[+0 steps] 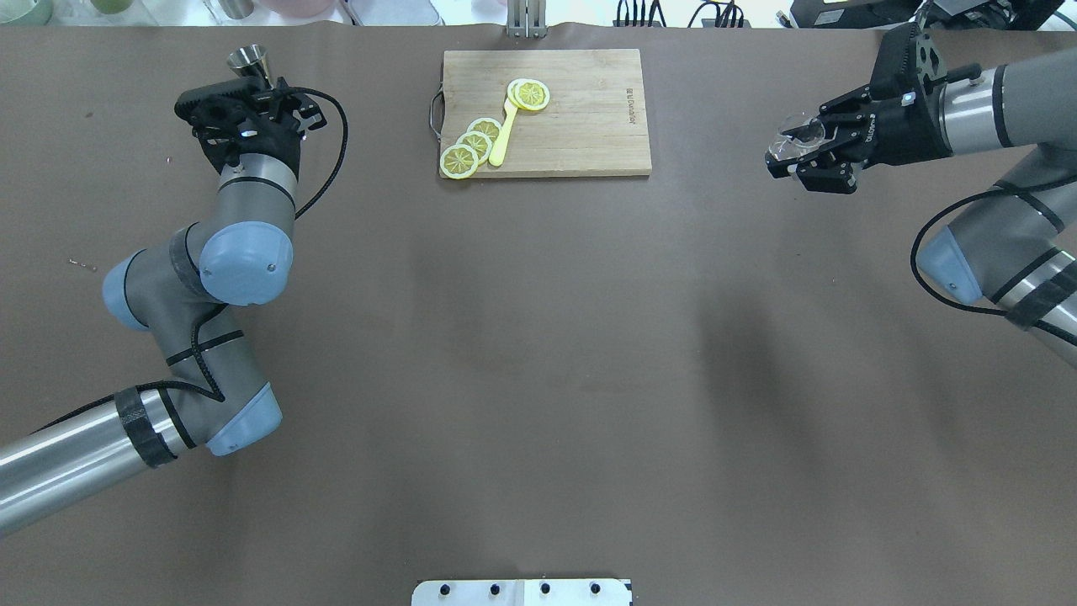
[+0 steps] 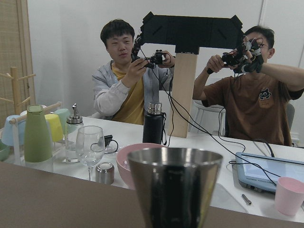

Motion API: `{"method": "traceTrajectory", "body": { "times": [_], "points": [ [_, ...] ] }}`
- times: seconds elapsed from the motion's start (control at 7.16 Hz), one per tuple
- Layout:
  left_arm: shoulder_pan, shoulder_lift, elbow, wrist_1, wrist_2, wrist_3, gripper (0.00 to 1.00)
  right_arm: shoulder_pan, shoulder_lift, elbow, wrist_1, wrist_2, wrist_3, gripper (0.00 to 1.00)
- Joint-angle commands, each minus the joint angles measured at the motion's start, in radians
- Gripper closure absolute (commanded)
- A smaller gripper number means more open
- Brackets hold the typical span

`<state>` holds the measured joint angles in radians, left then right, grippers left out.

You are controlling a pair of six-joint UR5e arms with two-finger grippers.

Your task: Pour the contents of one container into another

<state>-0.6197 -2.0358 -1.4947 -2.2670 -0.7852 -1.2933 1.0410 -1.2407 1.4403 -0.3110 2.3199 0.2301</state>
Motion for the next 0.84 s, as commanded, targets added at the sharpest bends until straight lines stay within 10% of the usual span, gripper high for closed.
{"method": "traceTrajectory", "body": {
  "times": [0.0, 0.7],
  "points": [
    [0.005, -0.007, -0.036, -0.058, -0.104, 0.192, 1.0, 0.002, 0.004, 0.038, -0.043, 0.006, 0.006, 1.0],
    [0.083, -0.079, 0.01, -0.215, -0.149, 0.475, 1.0, -0.022, 0.076, 0.117, -0.178, 0.108, -0.008, 1.0]
  ]
}}
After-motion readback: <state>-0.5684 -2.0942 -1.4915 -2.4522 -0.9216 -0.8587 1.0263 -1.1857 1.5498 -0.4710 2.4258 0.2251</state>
